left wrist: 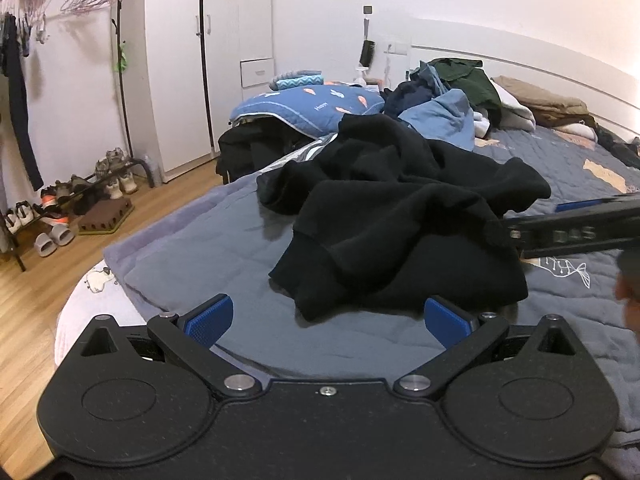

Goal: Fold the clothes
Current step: 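Grasp the black sweatshirt edge with the right gripper and lift it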

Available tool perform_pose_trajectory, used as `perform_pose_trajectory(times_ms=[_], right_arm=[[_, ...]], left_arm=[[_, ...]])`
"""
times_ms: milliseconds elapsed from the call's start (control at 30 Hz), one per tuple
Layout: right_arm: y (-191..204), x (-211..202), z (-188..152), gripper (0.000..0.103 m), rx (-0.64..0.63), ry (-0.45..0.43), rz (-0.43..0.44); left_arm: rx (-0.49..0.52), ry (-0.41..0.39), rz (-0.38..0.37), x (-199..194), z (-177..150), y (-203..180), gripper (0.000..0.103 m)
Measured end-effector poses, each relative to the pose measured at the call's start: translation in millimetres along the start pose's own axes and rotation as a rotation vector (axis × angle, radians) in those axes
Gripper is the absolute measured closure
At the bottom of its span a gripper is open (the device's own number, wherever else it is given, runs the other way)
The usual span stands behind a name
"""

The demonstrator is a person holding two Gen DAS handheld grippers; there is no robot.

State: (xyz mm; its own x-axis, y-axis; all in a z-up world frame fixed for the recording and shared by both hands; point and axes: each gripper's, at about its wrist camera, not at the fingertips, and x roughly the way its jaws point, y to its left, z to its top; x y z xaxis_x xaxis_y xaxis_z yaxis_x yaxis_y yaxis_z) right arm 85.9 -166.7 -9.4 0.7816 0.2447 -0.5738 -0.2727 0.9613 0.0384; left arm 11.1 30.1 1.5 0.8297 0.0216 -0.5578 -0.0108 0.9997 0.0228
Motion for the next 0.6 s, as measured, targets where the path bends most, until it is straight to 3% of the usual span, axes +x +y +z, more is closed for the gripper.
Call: perform_pose_trajectory(times_ms=[133,233,533,600], right_arm=[[1,25,3,0.004,0.004,0.026,0.015],[2,41,2,0.011,0.0,0.047,0.012],[5,67,-4,0.058,0.031,0.092,-0.014],[1,64,-6,0.077,0.074,0.077,-0.004]], left_arm=[[-0.022,0.02,0.005,5,3,6,0.0],[-0.073,0.034,0.002,9,6,15,0.0],[-0.135,0.048,-0.004,14,8,25,0.0],[-0.143,0.053,-0.004,15,7,26,0.0]])
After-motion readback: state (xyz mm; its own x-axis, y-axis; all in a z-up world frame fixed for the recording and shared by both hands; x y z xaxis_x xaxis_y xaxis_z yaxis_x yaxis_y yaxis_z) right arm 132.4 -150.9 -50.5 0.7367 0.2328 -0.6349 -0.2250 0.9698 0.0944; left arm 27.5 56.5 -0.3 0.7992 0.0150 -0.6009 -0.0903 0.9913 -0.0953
